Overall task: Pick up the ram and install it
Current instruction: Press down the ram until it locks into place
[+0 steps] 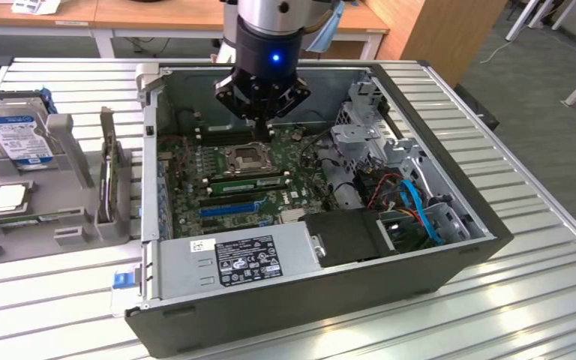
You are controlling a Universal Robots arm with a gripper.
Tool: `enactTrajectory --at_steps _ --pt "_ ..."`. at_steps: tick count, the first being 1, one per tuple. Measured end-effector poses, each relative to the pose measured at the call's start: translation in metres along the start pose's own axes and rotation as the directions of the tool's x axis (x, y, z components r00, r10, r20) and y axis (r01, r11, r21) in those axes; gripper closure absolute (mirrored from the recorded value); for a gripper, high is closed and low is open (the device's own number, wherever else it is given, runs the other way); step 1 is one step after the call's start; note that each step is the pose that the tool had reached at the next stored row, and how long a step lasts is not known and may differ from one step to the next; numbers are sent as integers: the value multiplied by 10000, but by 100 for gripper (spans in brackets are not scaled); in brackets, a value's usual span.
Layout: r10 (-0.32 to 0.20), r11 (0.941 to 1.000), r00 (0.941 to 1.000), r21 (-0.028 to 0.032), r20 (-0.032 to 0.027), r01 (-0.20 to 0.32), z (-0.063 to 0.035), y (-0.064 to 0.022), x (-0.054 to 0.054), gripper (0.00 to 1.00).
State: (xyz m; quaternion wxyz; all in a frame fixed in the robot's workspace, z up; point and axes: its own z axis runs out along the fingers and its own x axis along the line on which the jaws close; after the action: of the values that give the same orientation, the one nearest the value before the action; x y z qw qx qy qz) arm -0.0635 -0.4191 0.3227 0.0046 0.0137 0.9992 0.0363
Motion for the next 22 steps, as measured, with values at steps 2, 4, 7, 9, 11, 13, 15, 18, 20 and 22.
enactTrajectory --at_steps 2,4,7,9,11,13,15,18,20,22 --pt "26 10000 10000 1 -50 -26 0 0 -8 90" --pt "35 10000 10000 2 -68 -35 0 0 -11 90" --pt "35 10000 10000 1 -69 -35 0 1 -11 90" --pt "36 10000 10000 1 -69 -36 0 0 -11 90" --pt "80 10000 9999 1 -67 -80 1 0 -11 90" --pt "172 9999 9998 -1 -60 -172 2 0 -12 90" --pt "269 9996 9996 0 -52 -269 4 0 -12 90" --pt "351 9994 9994 1 -46 -351 5 0 -11 90" --pt "354 9994 9994 1 -46 -354 5 0 -11 90" --pt "355 9994 9994 0 -46 -355 5 0 -11 90"
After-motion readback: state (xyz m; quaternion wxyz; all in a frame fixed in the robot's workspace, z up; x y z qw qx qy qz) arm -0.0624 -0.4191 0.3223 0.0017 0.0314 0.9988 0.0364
